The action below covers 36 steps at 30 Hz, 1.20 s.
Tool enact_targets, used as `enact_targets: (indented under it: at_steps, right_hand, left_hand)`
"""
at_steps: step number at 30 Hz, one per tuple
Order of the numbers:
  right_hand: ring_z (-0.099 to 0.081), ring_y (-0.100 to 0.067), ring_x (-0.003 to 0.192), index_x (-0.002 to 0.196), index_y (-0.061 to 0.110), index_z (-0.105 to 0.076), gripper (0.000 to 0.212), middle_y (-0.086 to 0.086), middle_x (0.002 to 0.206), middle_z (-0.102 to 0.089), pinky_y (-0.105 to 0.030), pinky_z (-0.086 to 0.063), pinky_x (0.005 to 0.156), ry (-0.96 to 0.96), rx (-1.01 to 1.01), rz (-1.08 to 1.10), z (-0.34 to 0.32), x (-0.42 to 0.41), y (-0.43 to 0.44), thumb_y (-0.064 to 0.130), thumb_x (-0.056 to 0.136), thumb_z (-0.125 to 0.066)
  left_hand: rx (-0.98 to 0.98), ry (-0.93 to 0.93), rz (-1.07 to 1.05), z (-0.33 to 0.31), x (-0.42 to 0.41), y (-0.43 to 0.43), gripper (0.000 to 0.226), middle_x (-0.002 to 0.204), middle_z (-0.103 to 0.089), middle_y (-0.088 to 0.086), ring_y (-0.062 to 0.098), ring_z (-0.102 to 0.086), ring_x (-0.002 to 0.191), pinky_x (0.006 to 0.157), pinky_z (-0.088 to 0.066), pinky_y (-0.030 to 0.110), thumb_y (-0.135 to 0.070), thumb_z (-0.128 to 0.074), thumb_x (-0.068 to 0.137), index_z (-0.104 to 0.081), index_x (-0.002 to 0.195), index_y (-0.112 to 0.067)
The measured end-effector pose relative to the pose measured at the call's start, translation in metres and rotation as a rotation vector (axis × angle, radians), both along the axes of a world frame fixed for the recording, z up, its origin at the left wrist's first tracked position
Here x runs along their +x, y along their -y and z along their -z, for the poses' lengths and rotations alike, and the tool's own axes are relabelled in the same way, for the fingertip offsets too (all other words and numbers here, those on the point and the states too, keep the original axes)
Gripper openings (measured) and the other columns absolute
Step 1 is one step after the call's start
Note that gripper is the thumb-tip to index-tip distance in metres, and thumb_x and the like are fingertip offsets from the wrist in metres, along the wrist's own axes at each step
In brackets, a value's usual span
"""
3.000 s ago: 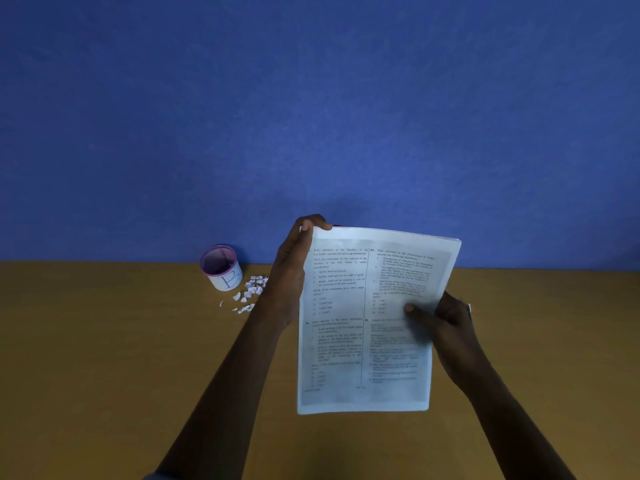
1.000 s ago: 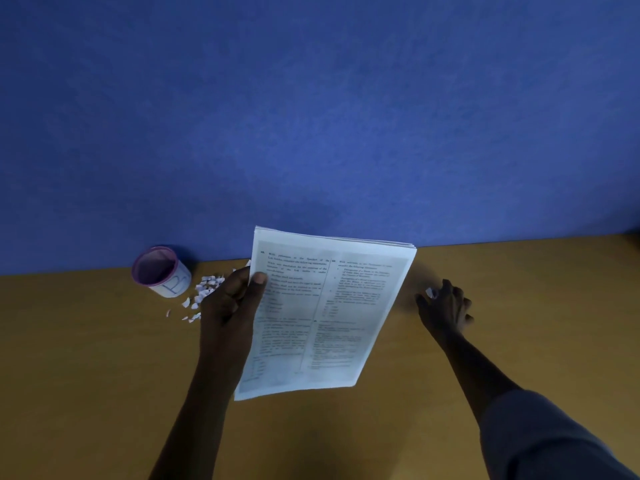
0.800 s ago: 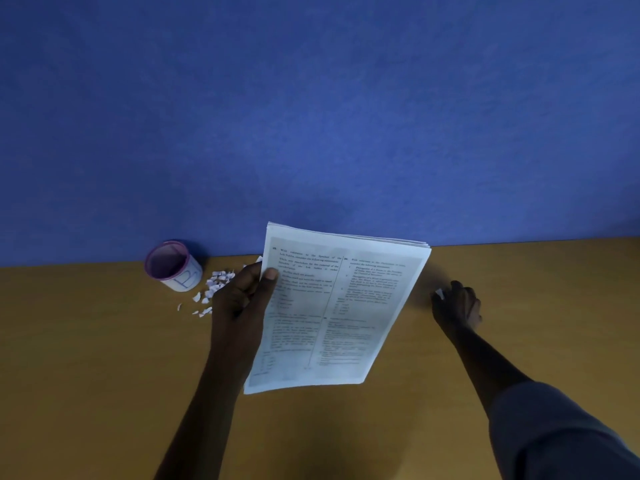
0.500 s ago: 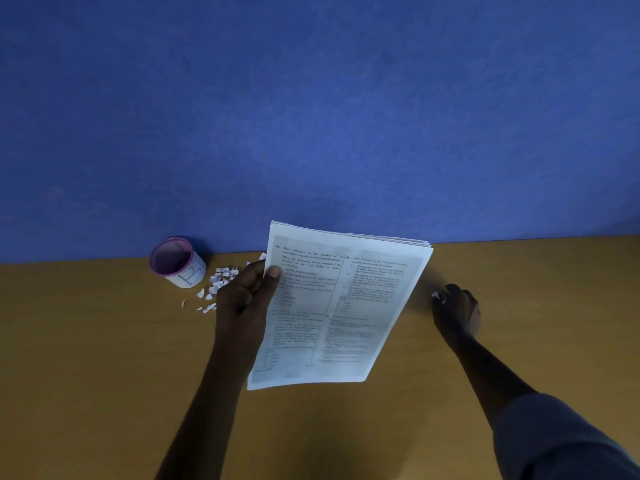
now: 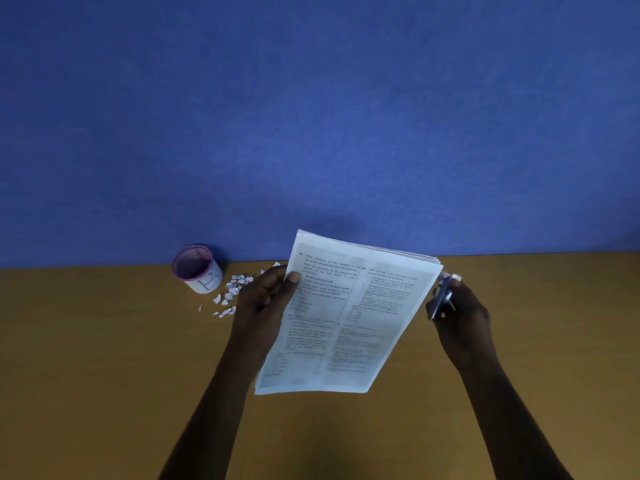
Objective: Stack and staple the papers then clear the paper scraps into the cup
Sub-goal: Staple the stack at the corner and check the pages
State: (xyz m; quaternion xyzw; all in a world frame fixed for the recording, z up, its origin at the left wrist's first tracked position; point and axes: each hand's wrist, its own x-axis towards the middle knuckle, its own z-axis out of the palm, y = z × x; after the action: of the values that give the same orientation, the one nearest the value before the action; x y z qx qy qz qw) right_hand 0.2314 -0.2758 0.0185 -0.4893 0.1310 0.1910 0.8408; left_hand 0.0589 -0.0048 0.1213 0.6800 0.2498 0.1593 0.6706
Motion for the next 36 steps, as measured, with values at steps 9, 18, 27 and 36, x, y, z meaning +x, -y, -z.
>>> enact_targets:
  at_steps: [9, 18, 27, 36]
  right_hand:
    - [-0.061, -0.015, 0.085, 0.133, 0.016, -0.059, 0.029, 0.002, 0.117, -0.063, -0.023, -0.048, 0.064, 0.49, 0.103, -0.213, -0.167, 0.0, -0.015, 0.025, 0.107, -0.05]
    - [-0.068, -0.013, 0.068, 0.123, 0.012, -0.07, 0.037, -0.006, 0.104, -0.079, -0.022, -0.05, 0.061, 0.948, -0.357, -0.434, -0.249, -0.067, -0.077, 0.021, 0.088, -0.076]
    - [-0.069, -0.008, 0.082, 0.109, 0.022, -0.075, 0.026, 0.007, 0.093, -0.075, -0.025, -0.057, 0.074, 1.04, -0.683, -0.477, -0.236, -0.085, -0.088, 0.031, 0.085, -0.081]
    - [-0.065, -0.018, 0.079, 0.106, 0.026, -0.074, 0.022, 0.003, 0.093, -0.073, -0.041, -0.056, 0.075, 1.119, -0.714, -0.544, -0.232, -0.095, -0.082, 0.034, 0.087, -0.081]
  left_hand:
    - [0.134, 0.018, 0.099, -0.026, -0.008, -0.003, 0.02, 0.104, -0.081, -0.009, 0.012, -0.076, 0.099, 0.074, -0.056, 0.019, -0.022, -0.058, 0.106, -0.077, 0.112, -0.022]
    - [0.204, 0.081, 0.19, -0.046, -0.019, -0.003, 0.02, 0.105, -0.081, -0.01, 0.005, -0.075, 0.097, 0.074, -0.053, 0.012, -0.019, -0.059, 0.105, -0.077, 0.114, -0.017]
    - [0.425, 0.07, 0.254, -0.065, -0.027, -0.022, 0.019, 0.103, -0.079, -0.01, 0.012, -0.075, 0.097, 0.082, -0.06, 0.034, -0.027, -0.059, 0.106, -0.077, 0.111, -0.024]
    - [0.656, 0.062, 0.323, -0.084, -0.023, -0.036, 0.016, 0.095, -0.077, -0.018, 0.004, -0.073, 0.091, 0.076, -0.058, 0.024, -0.027, -0.061, 0.104, -0.077, 0.109, -0.03]
